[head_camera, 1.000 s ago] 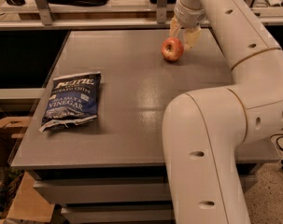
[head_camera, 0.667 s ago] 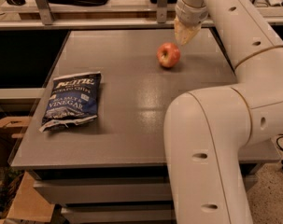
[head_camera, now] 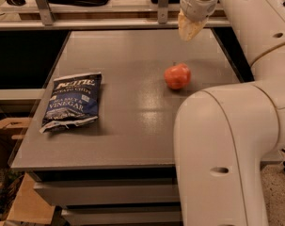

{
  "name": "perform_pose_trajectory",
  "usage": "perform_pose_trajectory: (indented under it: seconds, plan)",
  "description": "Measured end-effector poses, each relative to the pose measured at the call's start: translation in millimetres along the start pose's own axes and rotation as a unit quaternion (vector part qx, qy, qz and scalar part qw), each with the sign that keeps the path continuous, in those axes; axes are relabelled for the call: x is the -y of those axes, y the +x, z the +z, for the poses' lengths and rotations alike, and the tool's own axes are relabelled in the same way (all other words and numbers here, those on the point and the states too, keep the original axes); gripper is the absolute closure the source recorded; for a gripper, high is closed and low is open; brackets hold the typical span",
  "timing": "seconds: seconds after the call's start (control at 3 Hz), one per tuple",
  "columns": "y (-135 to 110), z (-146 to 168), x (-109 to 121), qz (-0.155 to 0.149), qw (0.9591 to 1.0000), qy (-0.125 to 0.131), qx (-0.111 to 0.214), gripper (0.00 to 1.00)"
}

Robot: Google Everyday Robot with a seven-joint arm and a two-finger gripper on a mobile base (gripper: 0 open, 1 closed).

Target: Move apple near blue chip bag

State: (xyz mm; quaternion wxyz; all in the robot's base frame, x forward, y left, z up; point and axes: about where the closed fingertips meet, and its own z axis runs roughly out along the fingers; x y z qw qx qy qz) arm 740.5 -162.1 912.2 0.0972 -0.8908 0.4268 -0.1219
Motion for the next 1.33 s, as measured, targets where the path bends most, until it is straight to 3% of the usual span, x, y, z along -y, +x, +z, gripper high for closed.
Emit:
perform_pose_trajectory:
  seconds: [1.33]
  plan:
    - [-27,-20,-37,-0.017,0.9991,-0.03,0.024,1.0]
